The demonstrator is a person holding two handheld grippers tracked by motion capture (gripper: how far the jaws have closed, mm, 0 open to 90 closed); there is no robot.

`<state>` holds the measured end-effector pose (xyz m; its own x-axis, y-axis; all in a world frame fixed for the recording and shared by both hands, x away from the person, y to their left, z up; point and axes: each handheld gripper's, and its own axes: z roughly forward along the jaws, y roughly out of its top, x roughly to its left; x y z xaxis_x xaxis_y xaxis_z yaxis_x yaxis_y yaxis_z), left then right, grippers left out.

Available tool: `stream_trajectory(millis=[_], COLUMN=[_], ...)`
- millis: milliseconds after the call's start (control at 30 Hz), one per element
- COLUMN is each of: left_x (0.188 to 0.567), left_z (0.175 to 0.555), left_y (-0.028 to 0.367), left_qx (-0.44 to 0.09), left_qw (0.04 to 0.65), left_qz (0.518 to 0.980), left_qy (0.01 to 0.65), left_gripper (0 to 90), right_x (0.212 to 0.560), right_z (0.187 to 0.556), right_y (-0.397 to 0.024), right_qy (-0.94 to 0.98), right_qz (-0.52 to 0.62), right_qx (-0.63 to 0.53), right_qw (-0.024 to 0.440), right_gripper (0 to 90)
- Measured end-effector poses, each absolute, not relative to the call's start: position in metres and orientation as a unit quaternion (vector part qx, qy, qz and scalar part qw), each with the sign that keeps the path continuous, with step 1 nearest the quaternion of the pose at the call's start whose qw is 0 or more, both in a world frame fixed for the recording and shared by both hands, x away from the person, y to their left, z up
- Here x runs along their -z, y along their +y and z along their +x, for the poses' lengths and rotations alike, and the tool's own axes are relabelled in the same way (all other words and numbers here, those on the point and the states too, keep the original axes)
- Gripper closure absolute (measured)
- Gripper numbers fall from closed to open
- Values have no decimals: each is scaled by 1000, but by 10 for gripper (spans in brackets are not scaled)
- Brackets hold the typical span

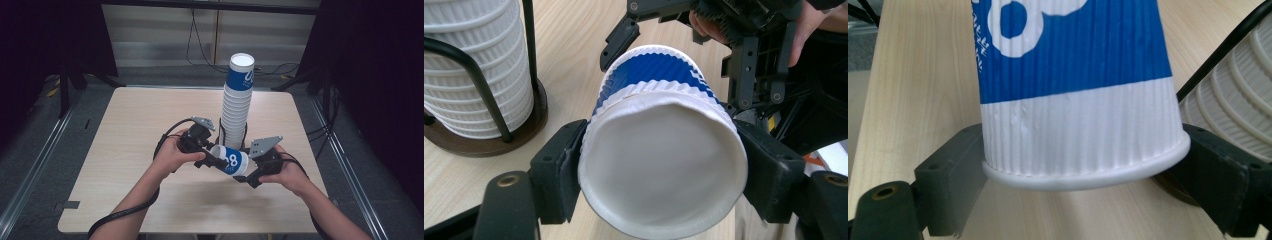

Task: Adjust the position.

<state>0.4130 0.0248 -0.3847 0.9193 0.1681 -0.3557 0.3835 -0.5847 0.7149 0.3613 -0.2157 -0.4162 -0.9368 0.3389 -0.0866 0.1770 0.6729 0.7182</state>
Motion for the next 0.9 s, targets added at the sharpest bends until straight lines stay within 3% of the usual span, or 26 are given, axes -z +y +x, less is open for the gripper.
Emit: stream_trajectory(millis=[433,900], left_x=[385,387], left_z=[412,410], left_y=[21,21], left_qx=[129,110], left_qw=[427,435], left_qz=[882,885], left_qy=[153,124], left_gripper=[276,275], right_x=[418,416], right_z=[361,358], right_y=[-214,-213], right_qy=[909,915], right_qz=[136,141], right_qx=[-380,-367], right_qw=[101,93], right_gripper=[106,194])
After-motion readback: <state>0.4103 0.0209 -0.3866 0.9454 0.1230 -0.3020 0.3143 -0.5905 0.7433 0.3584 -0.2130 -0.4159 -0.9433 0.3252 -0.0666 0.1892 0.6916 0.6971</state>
